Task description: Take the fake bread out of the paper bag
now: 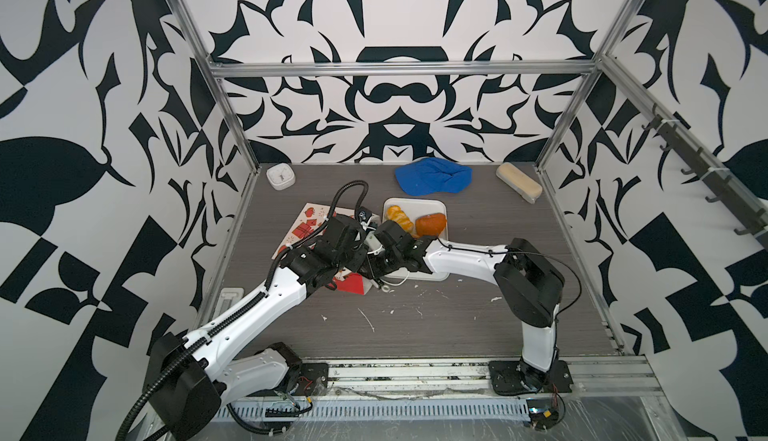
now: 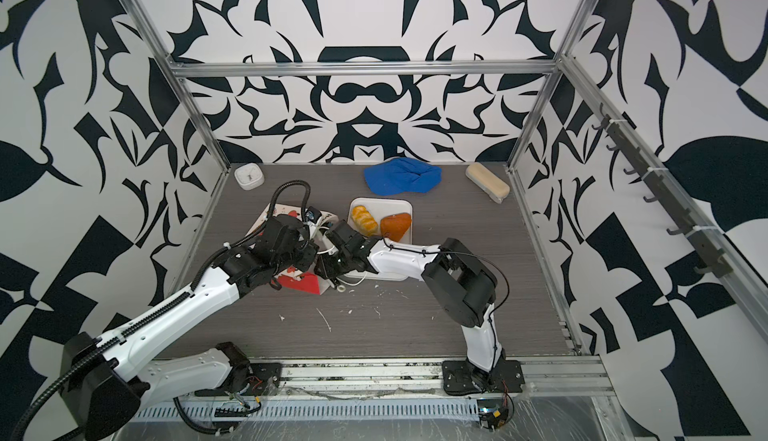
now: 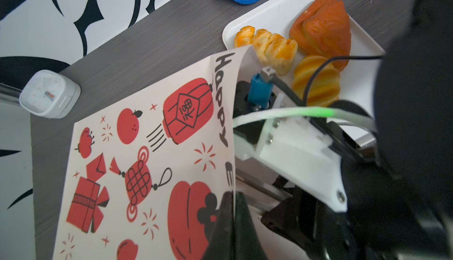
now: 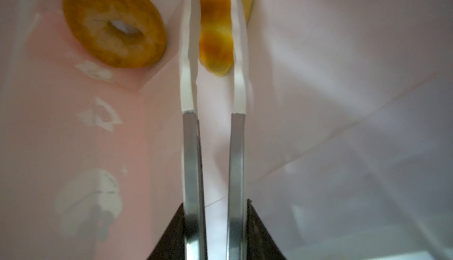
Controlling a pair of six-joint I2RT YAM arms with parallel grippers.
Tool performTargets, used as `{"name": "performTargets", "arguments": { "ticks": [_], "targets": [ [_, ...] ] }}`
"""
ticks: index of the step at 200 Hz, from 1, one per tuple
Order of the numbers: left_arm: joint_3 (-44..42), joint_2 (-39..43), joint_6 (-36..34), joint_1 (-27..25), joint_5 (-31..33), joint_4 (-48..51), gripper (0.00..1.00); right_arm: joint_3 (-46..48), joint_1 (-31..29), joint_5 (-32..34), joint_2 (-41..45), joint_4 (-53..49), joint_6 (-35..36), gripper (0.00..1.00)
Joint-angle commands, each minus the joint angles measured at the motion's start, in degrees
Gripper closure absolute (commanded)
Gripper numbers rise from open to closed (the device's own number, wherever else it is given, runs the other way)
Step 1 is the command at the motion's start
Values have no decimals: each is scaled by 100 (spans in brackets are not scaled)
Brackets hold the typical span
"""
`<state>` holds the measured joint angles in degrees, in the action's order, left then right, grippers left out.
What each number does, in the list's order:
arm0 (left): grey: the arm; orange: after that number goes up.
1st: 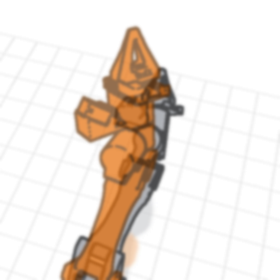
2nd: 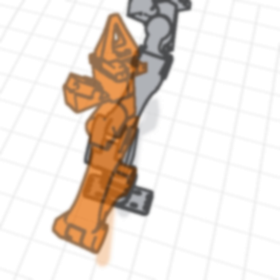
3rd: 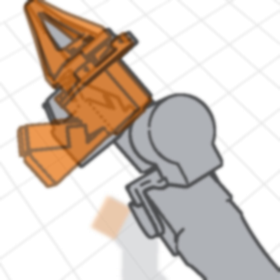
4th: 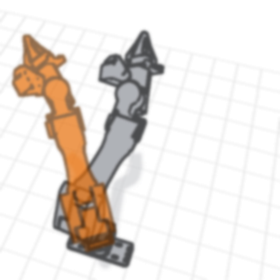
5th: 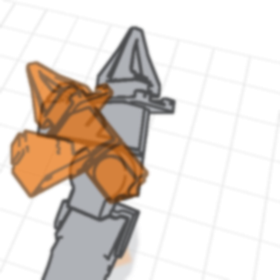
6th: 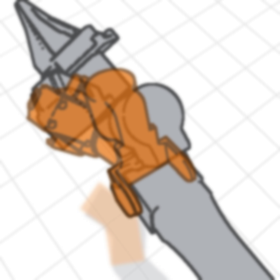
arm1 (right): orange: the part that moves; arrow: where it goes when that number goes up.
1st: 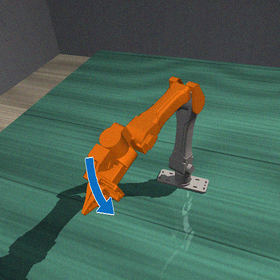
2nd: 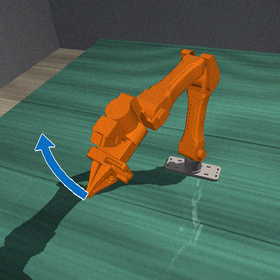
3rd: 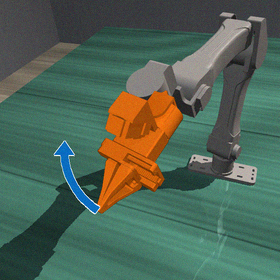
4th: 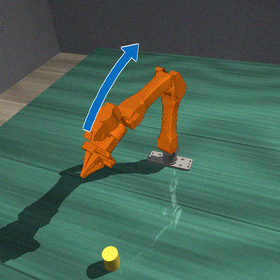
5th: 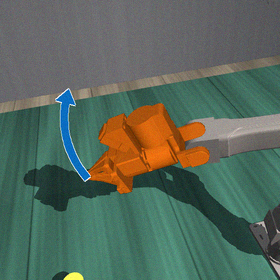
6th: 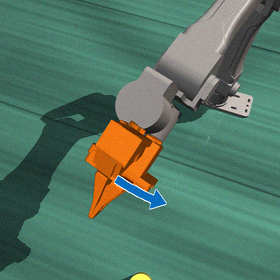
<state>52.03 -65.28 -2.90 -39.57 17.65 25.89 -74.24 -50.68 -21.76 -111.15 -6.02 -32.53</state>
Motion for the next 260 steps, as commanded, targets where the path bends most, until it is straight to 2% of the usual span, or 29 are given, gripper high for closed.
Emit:
{"name": "performTargets", "arguments": {
  "ticks": [1,36,67,110,149,184,227,260],
  "targets": [
    [-44,39,18,-32,-163,53,100,-143,162,-786,72,156,-174,62],
    [-42,47,-77,-33,-62,59,100,-74,259,-1089,342,-425,97,62],
    [97,-152,-262,-33,58,44,100,207,260,-1473,652,-497,53,62],
    [508,-633,-657,-24,178,-14,100,598,260,-1551,1127,-537,54,61],
    [838,-1089,-1107,-24,240,-32,100,954,315,-1394,1521,-509,-42,61],
    [995,-1245,-1266,-25,173,-12,100,1104,317,-1047,1374,-267,-118,61],
    [838,-953,-1348,-31,65,-42,100,889,315,-647,1092,-90,-237,62],
    [661,-576,-1412,-25,85,-14,100,902,313,-364,1260,-208,-161,62]
  ]
}}
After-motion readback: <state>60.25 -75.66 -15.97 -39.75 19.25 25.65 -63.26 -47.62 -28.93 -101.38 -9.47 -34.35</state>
